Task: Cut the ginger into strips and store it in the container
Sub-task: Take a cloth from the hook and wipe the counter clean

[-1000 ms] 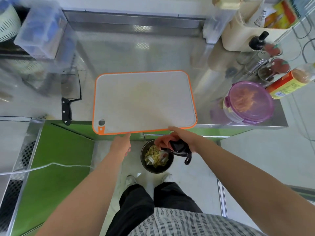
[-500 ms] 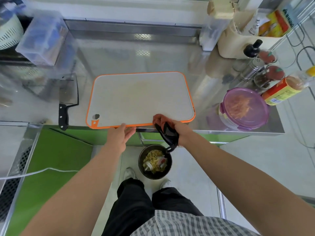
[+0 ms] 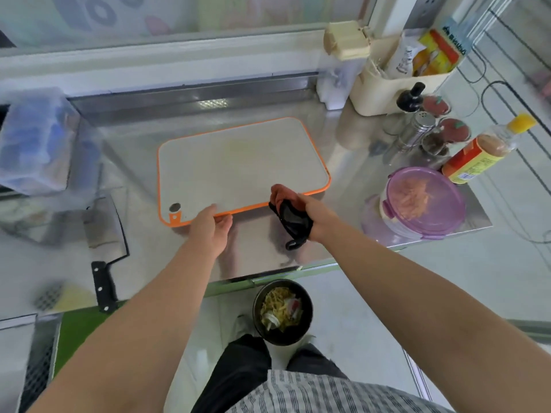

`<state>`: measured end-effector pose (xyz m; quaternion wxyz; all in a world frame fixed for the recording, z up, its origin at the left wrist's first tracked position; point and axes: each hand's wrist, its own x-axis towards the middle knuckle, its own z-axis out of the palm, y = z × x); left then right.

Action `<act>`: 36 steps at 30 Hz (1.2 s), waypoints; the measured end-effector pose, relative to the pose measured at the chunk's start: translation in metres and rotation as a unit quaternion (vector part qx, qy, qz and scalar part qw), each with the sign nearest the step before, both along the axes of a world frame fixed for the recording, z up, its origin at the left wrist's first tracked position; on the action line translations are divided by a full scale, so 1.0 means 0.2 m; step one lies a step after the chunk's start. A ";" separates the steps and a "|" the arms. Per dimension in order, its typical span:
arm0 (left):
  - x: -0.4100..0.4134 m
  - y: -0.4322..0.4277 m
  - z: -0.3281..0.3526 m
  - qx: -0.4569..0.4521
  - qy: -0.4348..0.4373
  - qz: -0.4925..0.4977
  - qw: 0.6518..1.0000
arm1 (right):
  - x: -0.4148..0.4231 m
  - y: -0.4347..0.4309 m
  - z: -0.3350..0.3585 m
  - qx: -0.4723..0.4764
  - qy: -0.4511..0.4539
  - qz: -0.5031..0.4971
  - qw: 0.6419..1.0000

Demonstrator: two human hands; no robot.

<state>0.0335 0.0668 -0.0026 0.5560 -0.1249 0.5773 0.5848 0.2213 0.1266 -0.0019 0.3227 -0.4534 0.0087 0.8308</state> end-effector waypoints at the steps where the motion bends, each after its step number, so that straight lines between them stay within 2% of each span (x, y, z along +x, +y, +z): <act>1: -0.01 0.03 0.01 0.002 -0.016 -0.004 1.000 | 0.01 0.00 -0.02 0.004 -0.004 0.000 1.000; 4: -0.07 0.14 -0.02 -0.016 -0.024 -0.010 1.000 | 0.03 0.02 -0.05 0.051 -0.096 0.006 0.994; 7: -0.09 0.20 -0.04 -0.013 -0.012 -0.035 0.999 | 0.13 0.02 -0.09 0.126 -0.183 0.073 0.972; 10: -0.07 0.22 -0.06 -0.035 0.059 -0.075 0.995 | 0.21 0.00 -0.13 0.161 -0.205 0.111 0.959; 12: -0.05 0.20 -0.09 -0.062 0.142 -0.133 0.979 | 0.24 0.00 -0.13 0.175 -0.273 0.102 0.940; 13: -0.05 0.20 -0.10 -0.075 0.218 -0.183 0.956 | 0.25 0.00 -0.12 0.188 -0.329 0.095 0.921; 14: -0.04 0.18 -0.13 -0.084 0.308 -0.246 0.915 | 0.27 -0.01 -0.11 0.203 -0.382 0.088 0.897; 17: 0.02 0.09 -0.17 -0.097 0.548 -0.394 0.732 | 0.39 -0.02 -0.10 0.298 -0.510 0.080 0.803; 19: 0.14 0.01 -0.17 -0.096 0.611 -0.446 0.647 | 0.49 -0.03 -0.14 0.340 -0.599 0.113 0.716; 21: 0.26 -0.08 -0.17 -0.118 0.619 -0.503 0.591 | 0.56 -0.08 -0.18 0.298 -0.692 0.225 0.618; 22: 0.32 -0.13 -0.18 -0.129 0.617 -0.531 0.566 | 0.57 -0.14 -0.22 0.281 -0.714 0.274 0.580; 23: 0.36 -0.17 -0.18 -0.135 0.617 -0.551 0.546 | 0.56 -0.20 -0.24 0.300 -0.709 0.303 0.562; 24: 0.40 -0.21 -0.19 -0.137 0.623 -0.556 0.533 | 0.53 -0.27 -0.26 0.353 -0.676 0.317 0.564; 26: 0.43 -0.28 -0.20 -0.136 0.646 -0.552 0.510 | 0.48 -0.41 -0.28 0.480 -0.552 0.350 0.586; 28: 0.43 -0.34 -0.22 -0.144 0.667 -0.543 0.490 | 0.46 -0.46 -0.27 0.530 -0.458 0.364 0.614; 30: 0.42 -0.41 -0.24 -0.164 0.683 -0.521 0.485 | 0.49 -0.39 -0.25 0.517 -0.483 0.292 0.644; 31: 0.41 -0.45 -0.24 -0.178 0.683 -0.511 0.490 | 0.51 -0.35 -0.24 0.501 -0.520 0.252 0.644; 32: 0.40 -0.49 -0.25 -0.191 0.677 -0.504 0.502 | 0.53 -0.31 -0.25 0.482 -0.562 0.234 0.631; 34: 0.38 -0.57 -0.27 -0.203 0.664 -0.498 0.520 | 0.53 -0.29 -0.26 0.455 -0.617 0.288 0.574; 35: 0.37 -0.60 -0.27 -0.199 0.663 -0.501 0.519 | 0.50 -0.32 -0.27 0.467 -0.604 0.332 0.554; 36: 0.36 -0.63 -0.28 -0.192 0.664 -0.503 0.519 | 0.46 -0.38 -0.28 0.494 -0.561 0.367 0.554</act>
